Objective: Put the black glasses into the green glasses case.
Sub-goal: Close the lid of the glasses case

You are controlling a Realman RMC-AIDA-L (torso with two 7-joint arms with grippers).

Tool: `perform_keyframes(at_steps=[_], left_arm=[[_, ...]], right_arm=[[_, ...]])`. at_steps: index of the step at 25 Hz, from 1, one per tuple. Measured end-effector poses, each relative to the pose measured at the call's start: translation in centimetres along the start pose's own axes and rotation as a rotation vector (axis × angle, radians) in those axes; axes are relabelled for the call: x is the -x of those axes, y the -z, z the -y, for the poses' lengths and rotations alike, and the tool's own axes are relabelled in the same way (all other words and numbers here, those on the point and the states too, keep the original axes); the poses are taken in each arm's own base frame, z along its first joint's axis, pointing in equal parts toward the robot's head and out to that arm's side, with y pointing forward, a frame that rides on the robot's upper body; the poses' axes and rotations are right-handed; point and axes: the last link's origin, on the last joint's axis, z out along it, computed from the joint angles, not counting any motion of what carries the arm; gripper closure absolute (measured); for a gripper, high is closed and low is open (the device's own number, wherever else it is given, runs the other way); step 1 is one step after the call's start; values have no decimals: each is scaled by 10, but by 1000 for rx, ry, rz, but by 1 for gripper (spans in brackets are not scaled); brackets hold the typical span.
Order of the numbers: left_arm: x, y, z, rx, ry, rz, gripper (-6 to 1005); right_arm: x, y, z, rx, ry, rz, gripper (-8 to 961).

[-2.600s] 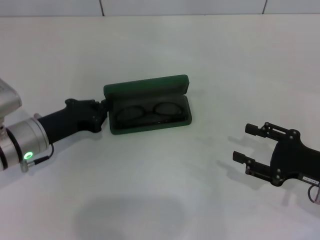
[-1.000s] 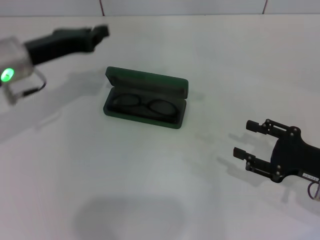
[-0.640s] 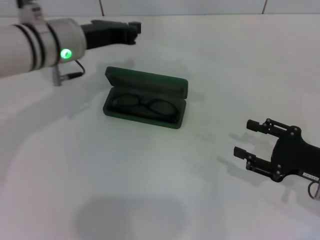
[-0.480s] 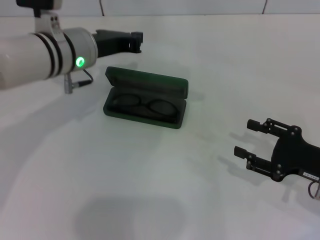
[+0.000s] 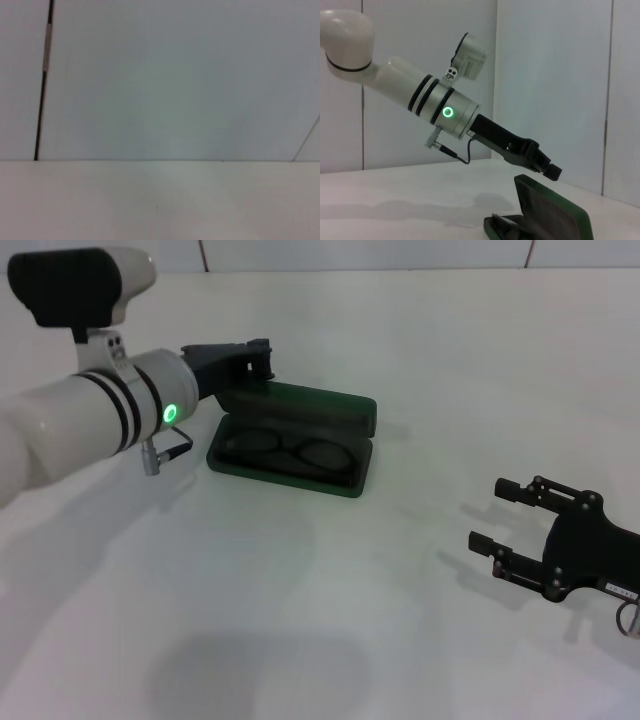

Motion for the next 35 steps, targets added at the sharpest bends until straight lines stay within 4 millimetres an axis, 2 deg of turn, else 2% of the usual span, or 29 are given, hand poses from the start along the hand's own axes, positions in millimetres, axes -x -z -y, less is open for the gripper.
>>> perform_keyframes(at_steps=[18,35], left_arm=[[-2,-21,-9,18,-19,45,910],[12,-17,-4,11,-15,77,907]], right_arm=[[-1,0,0,-4,0,-5,299],[-1,-1,0,-1,1,-5,298]])
